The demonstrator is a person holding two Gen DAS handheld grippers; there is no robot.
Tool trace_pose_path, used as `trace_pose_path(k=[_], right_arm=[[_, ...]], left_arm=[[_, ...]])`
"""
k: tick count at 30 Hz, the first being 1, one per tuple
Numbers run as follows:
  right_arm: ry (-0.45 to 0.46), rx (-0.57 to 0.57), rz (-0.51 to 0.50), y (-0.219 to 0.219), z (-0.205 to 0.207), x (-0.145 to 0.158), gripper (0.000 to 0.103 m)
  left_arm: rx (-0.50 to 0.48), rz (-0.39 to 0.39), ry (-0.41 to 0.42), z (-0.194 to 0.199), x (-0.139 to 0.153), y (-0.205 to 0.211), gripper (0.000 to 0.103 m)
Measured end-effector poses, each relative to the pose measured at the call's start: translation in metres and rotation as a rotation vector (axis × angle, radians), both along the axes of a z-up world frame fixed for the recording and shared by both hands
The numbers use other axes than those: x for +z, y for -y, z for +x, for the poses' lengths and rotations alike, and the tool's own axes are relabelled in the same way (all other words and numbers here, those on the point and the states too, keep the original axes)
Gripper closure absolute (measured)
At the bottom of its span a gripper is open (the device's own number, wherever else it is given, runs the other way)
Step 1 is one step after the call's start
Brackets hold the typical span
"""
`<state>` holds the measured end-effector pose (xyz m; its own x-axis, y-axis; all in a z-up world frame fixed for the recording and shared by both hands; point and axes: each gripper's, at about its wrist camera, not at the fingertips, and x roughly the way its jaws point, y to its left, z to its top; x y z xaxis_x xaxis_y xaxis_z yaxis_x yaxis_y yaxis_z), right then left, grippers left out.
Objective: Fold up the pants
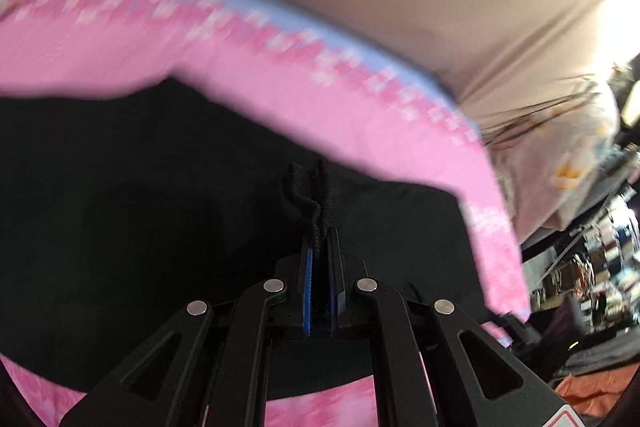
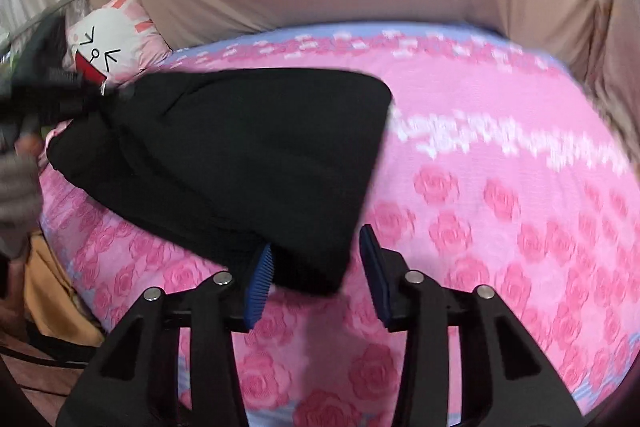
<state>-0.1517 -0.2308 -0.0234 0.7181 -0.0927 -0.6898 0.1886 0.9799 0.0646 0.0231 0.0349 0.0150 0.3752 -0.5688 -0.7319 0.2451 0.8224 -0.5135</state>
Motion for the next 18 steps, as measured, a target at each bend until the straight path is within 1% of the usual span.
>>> trace_pose_path(k=[1, 2, 3, 4, 6, 7, 8, 10, 11, 12, 13, 14, 16, 18], right_arm=[[0.019, -0.011, 0.041, 0.005, -0.002, 0.002, 0.042], [0.052, -0.012, 0.097, 0.009, -0.004, 0.007, 0.037], [0.083, -0.004, 0.151, 0.012, -0.003, 0.012, 0.036], [0.103, 0.003, 0.192, 0.015, 0.000, 0.016, 0.036], [0.119, -0.004, 0.263, 0.021, 0.009, 0.017, 0.026], [0.111, -0.017, 0.295, 0.025, 0.015, 0.014, 0.020], [0.099, -0.020, 0.330, 0.028, 0.020, 0.011, 0.020], [0.097, -0.011, 0.405, 0.033, 0.019, 0.007, 0.020], [0.105, -0.003, 0.430, 0.033, 0.015, 0.006, 0.020], [0.126, 0.011, 0.463, 0.033, 0.010, 0.007, 0.020], [0.149, 0.016, 0.503, 0.036, 0.005, 0.009, 0.017], [0.158, 0.010, 0.521, 0.038, 0.005, 0.010, 0.013], [0.145, -0.015, 0.524, 0.036, 0.013, 0.010, 0.013], [0.115, -0.034, 0.521, 0.032, 0.026, 0.003, 0.013]], left_arm=[[0.007, 0.013, -0.031, 0.002, -0.013, -0.001, 0.098], [0.011, 0.024, -0.062, 0.003, -0.028, -0.002, 0.098], [0.014, 0.022, -0.071, 0.003, -0.034, -0.003, 0.097], [0.021, 0.008, -0.068, 0.002, -0.037, -0.004, 0.097], [0.027, -0.032, -0.052, 0.003, -0.036, -0.009, 0.096], [0.026, -0.050, -0.044, 0.003, -0.033, -0.012, 0.096], [0.029, -0.071, -0.030, 0.002, -0.029, -0.018, 0.095], [0.051, -0.088, 0.012, 0.000, -0.017, -0.039, 0.090], [0.067, -0.094, 0.031, -0.002, -0.012, -0.052, 0.087], [0.093, -0.099, 0.052, -0.005, -0.007, -0.071, 0.081], [0.117, -0.097, 0.067, -0.007, -0.003, -0.086, 0.079], [0.155, -0.085, 0.090, -0.011, 0.000, -0.107, 0.079], [0.228, -0.065, 0.115, -0.017, 0.003, -0.139, 0.079], [0.308, -0.079, 0.126, -0.024, 0.004, -0.176, 0.079]])
